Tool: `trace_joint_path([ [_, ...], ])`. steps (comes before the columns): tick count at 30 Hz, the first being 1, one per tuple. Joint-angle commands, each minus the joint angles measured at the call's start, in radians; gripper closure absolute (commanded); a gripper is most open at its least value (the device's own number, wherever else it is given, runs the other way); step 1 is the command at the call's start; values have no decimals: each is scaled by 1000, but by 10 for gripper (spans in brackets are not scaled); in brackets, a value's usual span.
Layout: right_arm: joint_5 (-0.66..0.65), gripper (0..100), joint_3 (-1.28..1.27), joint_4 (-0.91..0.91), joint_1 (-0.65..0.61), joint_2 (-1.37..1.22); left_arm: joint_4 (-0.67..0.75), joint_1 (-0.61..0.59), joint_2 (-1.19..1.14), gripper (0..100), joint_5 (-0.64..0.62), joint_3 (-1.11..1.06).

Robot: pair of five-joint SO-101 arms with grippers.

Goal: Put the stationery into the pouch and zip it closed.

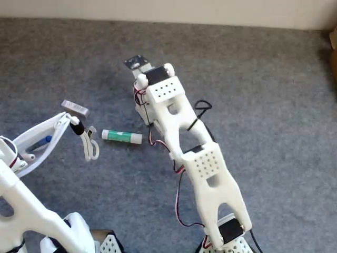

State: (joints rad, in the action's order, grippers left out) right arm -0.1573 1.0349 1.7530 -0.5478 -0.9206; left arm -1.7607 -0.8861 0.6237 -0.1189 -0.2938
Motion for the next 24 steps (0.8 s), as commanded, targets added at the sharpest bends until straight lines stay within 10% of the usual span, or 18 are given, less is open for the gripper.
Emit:
trace_joint_path([
  [1, -32, 994, -200, 10, 16, 216, 0, 13, -19, 993, -9, -31],
  [24, -104, 900, -625, 7, 51, 414, 0, 7, -24, 993, -9, -33],
])
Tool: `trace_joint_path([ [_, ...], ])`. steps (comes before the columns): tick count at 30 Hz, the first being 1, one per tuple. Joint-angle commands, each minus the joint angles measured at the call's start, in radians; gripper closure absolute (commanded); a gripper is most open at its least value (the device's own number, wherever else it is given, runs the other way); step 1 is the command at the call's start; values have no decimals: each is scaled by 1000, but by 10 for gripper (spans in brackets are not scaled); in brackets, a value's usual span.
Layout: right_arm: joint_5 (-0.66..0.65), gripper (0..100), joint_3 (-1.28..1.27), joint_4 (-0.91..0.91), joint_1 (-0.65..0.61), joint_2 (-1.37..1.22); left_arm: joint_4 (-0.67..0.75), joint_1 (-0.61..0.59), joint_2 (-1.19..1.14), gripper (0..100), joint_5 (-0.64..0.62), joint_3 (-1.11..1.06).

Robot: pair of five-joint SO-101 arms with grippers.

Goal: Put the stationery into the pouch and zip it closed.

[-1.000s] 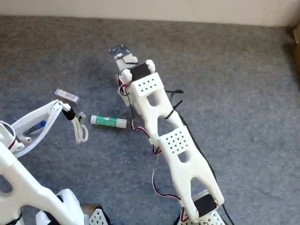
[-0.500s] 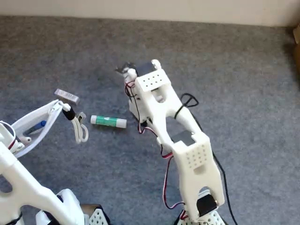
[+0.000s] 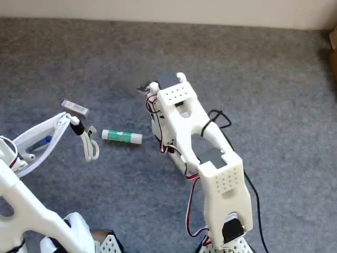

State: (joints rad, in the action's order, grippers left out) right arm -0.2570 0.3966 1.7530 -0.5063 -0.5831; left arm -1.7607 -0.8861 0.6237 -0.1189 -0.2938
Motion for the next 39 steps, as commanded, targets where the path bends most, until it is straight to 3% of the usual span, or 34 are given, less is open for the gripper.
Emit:
trace_joint_path([
  [1, -5, 900, 13, 7, 10, 76, 0, 7, -24, 993, -9, -33],
  [14, -2, 900, 10, -188, -65, 71, 6, 12, -24, 993, -6, -67],
  [22, 69, 900, 1, -338, -113, 67, 26, 8, -22, 993, -8, -81],
  [33, 66, 903, 13, -387, -107, -131, 28, 8, -22, 993, -8, -81],
  [39, 66, 975, 13, -349, -111, -133, 28, 8, -22, 993, -8, -81],
])
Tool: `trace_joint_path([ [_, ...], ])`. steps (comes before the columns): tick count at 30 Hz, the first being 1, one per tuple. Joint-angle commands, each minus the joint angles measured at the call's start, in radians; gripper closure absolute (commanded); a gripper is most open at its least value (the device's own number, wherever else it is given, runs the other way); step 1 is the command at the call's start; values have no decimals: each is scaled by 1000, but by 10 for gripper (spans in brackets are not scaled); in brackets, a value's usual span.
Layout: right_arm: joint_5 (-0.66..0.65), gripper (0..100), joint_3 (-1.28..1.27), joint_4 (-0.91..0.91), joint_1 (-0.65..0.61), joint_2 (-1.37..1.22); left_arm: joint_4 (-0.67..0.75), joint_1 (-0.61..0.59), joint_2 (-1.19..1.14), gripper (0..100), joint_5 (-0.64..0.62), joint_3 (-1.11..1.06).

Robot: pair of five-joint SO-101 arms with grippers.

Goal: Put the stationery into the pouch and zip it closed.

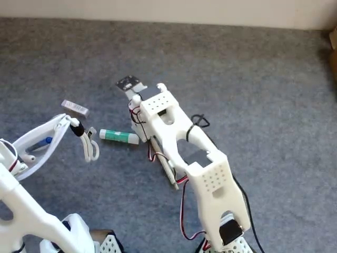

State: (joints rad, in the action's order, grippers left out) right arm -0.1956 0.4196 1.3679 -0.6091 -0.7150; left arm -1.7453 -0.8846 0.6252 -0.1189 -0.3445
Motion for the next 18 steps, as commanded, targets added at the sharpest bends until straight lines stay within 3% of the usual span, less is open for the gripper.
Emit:
trace_joint_path([
  [1, 5, 968, -10, 62, -8, -1, 12, 7, -24, 993, -8, -30],
  [11, 5, 994, -2, 139, -7, 15, 12, 7, -24, 993, -8, -30],
  [18, 8, 994, 1, 193, -5, 177, 11, 12, -19, 993, -8, -19],
])
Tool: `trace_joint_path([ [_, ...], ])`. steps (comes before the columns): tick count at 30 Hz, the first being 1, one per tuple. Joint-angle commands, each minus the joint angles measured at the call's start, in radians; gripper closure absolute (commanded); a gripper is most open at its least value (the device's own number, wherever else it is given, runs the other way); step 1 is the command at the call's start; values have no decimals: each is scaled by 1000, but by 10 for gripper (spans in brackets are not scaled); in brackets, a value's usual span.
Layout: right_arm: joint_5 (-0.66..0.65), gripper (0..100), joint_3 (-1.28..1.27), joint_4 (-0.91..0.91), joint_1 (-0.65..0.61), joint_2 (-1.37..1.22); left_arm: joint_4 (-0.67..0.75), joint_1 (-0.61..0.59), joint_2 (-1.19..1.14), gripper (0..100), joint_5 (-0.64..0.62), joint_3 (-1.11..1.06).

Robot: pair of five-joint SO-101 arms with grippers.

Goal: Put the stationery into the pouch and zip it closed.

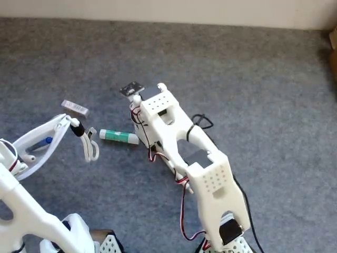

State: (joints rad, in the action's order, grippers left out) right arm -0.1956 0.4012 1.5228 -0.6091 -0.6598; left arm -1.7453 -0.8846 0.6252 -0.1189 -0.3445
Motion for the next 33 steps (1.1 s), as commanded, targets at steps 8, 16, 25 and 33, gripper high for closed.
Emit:
trace_joint_path([
  [8, 11, 994, -142, 31, -8, 314, 6, 13, -19, 993, -9, 27],
  [16, 12, 994, -294, 30, -4, 564, 5, 16, -19, 993, -9, 96],
  [25, 239, 994, -420, -5, -4, 839, -17, 209, -25, 993, -11, 134],
  [33, 411, 994, -538, -108, -8, 1052, -18, 351, -25, 993, -9, 199],
])
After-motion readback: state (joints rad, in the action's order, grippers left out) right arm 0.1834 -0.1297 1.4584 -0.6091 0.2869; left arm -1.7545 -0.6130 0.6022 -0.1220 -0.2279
